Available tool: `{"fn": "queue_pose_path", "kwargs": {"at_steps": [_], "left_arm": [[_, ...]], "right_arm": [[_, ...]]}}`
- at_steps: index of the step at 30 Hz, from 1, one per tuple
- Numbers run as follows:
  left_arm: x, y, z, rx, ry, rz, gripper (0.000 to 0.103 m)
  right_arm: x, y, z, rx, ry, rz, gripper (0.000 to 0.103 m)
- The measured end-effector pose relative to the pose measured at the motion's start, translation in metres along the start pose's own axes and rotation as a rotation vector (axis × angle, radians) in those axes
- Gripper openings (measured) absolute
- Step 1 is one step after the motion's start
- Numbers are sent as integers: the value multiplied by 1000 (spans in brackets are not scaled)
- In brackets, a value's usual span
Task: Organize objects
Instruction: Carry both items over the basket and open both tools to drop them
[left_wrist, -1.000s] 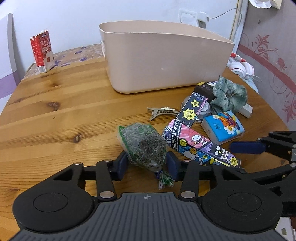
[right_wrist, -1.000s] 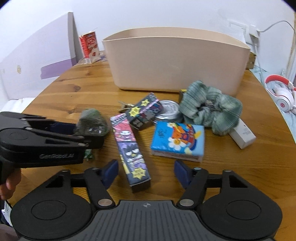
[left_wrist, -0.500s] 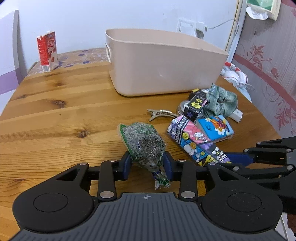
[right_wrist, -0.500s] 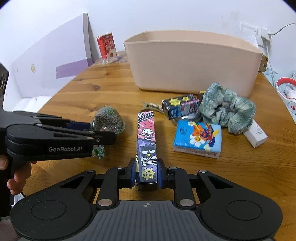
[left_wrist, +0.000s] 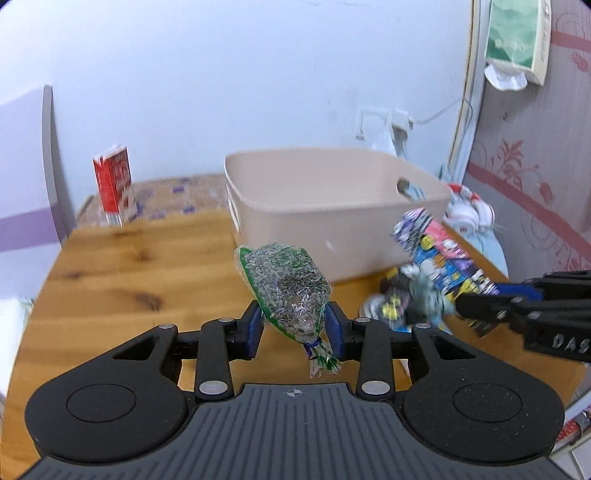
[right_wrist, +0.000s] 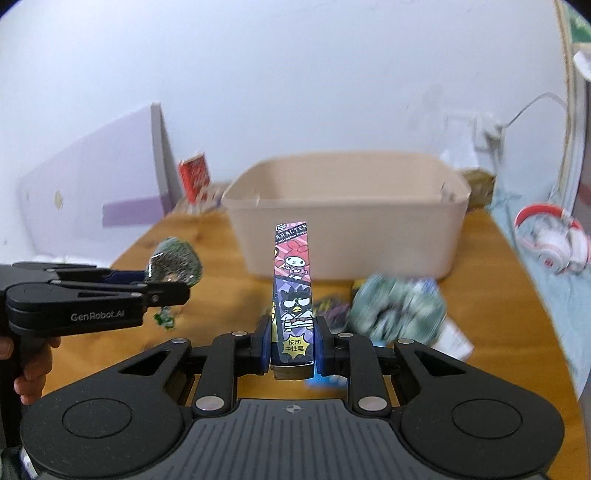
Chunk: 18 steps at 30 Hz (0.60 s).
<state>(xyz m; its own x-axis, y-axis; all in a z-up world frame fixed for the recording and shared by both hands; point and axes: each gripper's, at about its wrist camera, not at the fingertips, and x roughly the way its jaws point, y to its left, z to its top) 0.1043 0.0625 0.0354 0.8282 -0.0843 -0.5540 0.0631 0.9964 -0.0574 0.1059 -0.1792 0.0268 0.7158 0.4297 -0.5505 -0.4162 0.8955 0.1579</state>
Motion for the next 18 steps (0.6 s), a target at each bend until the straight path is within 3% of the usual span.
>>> {"fn": "queue_pose_path", "kwargs": {"at_steps": [9, 18], "left_arm": [[26, 3, 48, 16, -67, 17, 37], [85, 1, 93, 32, -67, 33, 37]], "right_arm": [[9, -32, 50, 28, -116, -66, 22], [58, -67, 88, 65, -103, -114, 22]]}}
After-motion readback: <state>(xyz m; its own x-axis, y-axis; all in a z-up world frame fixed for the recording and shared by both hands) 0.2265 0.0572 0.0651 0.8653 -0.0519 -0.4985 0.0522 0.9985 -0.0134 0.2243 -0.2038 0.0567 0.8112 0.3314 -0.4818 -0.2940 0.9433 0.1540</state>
